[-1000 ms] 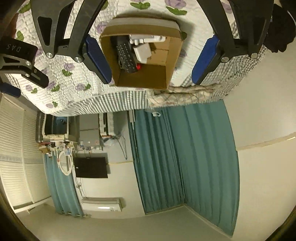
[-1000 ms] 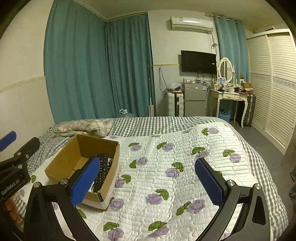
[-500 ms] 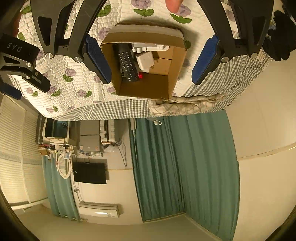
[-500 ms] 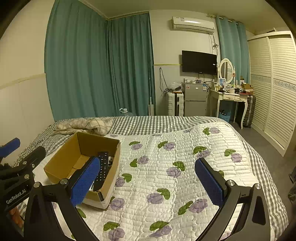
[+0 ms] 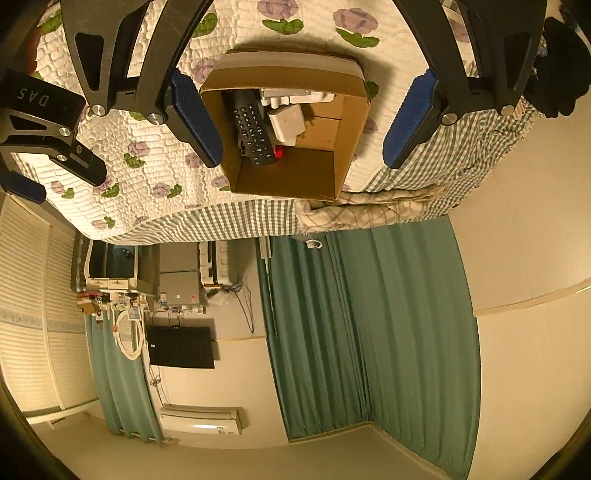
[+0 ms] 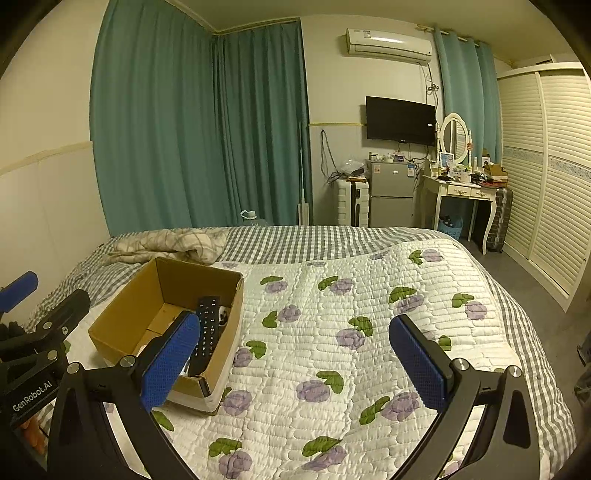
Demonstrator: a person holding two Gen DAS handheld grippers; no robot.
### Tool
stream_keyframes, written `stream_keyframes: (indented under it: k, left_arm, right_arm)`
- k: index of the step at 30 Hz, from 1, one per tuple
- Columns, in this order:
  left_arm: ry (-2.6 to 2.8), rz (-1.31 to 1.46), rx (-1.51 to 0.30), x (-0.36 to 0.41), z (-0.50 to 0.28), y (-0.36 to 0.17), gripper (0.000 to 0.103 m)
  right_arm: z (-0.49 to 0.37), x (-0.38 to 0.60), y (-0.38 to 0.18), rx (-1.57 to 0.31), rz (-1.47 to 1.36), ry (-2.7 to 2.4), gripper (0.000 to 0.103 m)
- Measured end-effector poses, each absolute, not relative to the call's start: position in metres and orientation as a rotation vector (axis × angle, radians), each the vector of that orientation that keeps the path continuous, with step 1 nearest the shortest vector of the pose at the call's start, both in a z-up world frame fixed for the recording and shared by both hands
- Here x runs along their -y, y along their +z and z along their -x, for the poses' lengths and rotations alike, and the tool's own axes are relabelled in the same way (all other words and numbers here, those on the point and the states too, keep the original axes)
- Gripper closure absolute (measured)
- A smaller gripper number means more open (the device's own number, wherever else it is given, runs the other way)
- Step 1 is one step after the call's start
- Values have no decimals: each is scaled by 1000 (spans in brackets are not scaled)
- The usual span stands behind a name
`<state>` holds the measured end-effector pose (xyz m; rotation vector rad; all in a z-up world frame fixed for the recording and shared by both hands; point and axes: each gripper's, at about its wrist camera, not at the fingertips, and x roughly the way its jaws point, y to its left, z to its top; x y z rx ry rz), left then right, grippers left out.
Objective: Organize rigid objects
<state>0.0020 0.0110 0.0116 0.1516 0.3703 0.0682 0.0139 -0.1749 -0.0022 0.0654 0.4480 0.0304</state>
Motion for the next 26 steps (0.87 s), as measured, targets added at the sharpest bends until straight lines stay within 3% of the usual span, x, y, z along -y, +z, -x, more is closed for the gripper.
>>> stream_keyframes:
  k: [26]
  left_arm:
    - [64,-154,-389,-15,-3,11,12]
  right_arm:
    - [-17,173,-7,-464,-50,44,0]
